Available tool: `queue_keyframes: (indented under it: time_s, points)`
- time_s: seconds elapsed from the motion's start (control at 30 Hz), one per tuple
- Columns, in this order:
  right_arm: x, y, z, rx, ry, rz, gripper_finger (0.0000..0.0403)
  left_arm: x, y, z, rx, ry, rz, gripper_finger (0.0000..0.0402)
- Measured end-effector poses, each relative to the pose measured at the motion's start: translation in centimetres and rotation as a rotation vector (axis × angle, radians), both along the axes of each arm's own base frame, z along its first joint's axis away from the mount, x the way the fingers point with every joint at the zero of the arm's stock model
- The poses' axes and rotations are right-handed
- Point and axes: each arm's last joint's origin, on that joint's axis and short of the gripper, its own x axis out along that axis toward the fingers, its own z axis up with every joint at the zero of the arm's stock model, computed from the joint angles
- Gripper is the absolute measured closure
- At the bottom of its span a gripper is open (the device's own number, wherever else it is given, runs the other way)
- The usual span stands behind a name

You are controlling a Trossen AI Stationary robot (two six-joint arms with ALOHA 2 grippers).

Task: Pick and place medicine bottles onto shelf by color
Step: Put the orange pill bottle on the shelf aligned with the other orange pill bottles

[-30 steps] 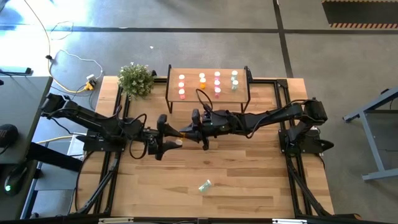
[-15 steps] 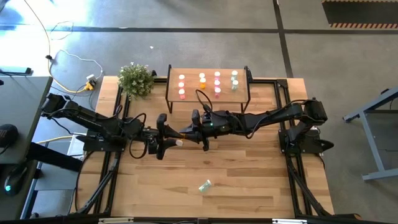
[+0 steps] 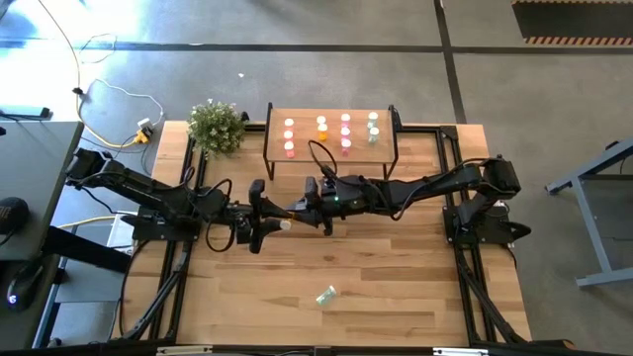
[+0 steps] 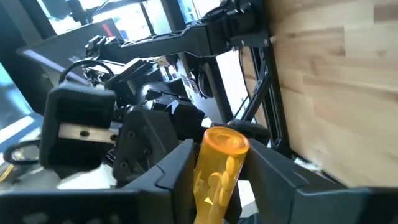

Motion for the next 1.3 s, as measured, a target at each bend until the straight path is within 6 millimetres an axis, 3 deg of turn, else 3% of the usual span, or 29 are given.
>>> queue_keyframes:
  time_s: [0.2,0.67,0.9,1.07,1.3]
  points:
    - [0.1,-0.8,0.1,-0.077,-0.009,-0.013,0.0229,-0.2,0.2,0.1,-0.100,-0.013,0.079,0.0293]
    - [0.1,-4.3,-0.2,-0.329,0.023,-0.085,0.0226,-1.5,0.9,1.7,-0.279,-0.121,0.228,0.0292]
    - [-0.1,-5.7,0.1,-0.580,0.037,-0.122,0.0226,-2.7,1.3,2.9,-0.432,-0.221,0.308,0.0291]
    - [-1.2,-6.8,1.8,-0.797,0.064,-0.224,0.0226,-3.7,1.6,3.7,-0.587,-0.306,0.354,0.0291]
    - [-4.6,-8.8,6.3,-1.046,0.077,-0.373,0.0226,-3.4,1.7,3.5,-0.781,-0.349,0.367,0.0291]
